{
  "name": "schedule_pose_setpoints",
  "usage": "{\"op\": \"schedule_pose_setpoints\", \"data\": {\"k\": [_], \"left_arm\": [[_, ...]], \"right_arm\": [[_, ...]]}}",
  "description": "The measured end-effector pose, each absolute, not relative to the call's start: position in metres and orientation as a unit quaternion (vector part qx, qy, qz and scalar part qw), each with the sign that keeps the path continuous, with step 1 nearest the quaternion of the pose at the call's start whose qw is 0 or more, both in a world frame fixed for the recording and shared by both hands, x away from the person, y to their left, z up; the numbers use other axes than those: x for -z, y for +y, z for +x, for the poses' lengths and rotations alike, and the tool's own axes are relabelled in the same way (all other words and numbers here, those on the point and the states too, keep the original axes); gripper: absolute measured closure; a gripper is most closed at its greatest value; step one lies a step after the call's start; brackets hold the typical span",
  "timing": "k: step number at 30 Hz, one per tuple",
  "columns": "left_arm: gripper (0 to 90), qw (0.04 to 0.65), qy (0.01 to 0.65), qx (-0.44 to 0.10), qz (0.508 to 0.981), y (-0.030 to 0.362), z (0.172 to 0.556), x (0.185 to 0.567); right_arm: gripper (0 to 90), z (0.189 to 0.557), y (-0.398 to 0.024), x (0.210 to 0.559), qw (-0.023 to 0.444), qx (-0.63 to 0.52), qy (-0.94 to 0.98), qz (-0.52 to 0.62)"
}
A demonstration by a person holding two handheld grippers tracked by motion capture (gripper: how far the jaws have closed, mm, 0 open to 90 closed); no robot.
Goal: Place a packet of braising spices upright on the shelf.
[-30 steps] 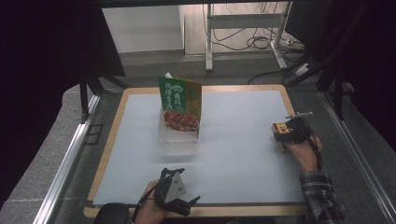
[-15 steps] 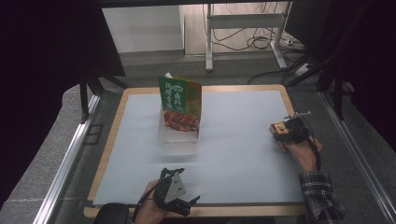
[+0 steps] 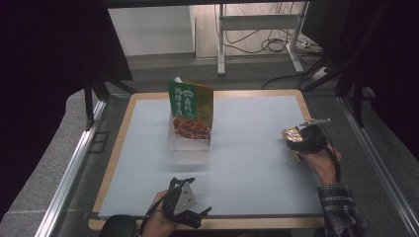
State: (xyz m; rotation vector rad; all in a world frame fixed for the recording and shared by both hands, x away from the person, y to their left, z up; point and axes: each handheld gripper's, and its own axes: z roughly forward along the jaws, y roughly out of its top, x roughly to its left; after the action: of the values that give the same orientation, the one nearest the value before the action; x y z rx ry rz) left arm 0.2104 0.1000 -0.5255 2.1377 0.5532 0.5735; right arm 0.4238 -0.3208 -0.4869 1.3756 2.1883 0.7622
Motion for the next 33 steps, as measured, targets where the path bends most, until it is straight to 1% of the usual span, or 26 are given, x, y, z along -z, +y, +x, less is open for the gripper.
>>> {"op": "schedule_pose_setpoints", "data": {"k": [14,33], "left_arm": [[1.5,0.418,0.22,-0.228,0.851,0.1,0.21,0.525],[1.5,0.419,0.22,-0.227,0.851,0.1,0.21,0.525]], "right_arm": [[31.9,0.405,-0.292,0.482,0.206,-0.293,0.822,0.443],[31.9,0.377,-0.242,0.482,0.158,-0.321,0.858,0.368]]}}
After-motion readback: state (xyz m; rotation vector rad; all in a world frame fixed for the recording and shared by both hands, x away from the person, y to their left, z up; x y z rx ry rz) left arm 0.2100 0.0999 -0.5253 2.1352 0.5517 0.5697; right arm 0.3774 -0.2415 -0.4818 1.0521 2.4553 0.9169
